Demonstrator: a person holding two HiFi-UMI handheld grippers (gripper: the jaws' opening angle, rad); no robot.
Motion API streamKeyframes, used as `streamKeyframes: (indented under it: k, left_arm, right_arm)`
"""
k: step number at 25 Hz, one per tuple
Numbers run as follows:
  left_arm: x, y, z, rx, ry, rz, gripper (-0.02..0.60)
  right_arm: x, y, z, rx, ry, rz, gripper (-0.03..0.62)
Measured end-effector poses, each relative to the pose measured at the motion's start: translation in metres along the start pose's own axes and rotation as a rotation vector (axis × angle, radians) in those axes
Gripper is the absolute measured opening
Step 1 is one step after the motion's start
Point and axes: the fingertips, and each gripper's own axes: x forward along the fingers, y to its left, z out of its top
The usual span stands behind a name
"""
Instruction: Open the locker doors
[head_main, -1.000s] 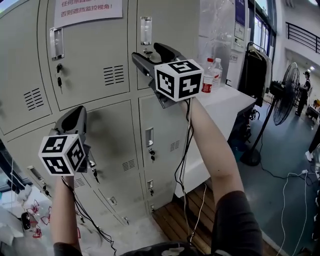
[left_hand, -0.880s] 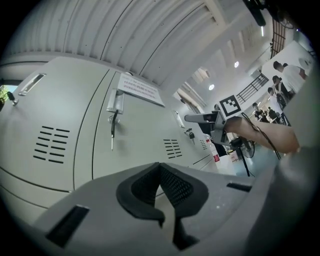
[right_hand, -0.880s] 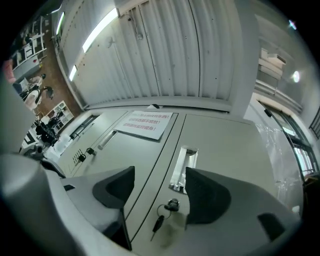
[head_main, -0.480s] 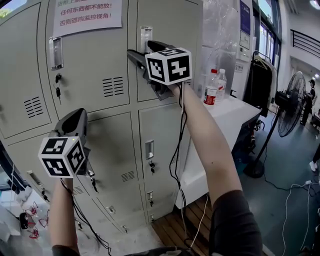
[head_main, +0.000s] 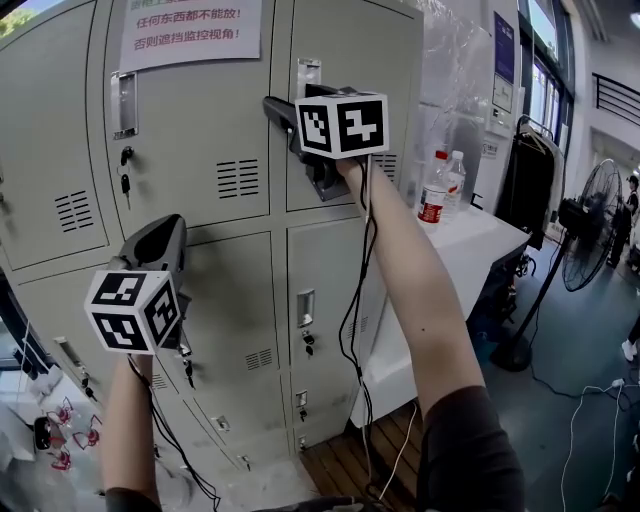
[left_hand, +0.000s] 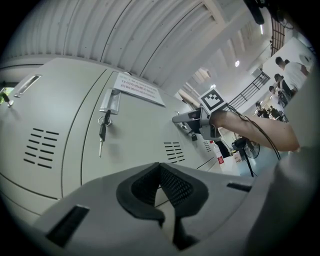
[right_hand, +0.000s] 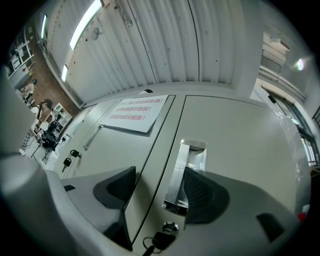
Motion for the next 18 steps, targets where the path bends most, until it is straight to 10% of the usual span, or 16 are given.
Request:
streamKeyframes:
  k: [8, 18]
  left_arm:
    - [0.001, -0.007, -0.01, -0.003, 0.023, -0.008, 0.008]
    - [-0.001, -0.022, -0.006, -0.002, 0.02, -0.04, 0.008]
  right_arm:
    - [-0.006, -0.001, 0.006, 0.18, -0.057, 0.014, 0.305]
    - [-0.028, -0.008, 0.006, 0.055, 0.026, -0.131, 0.206]
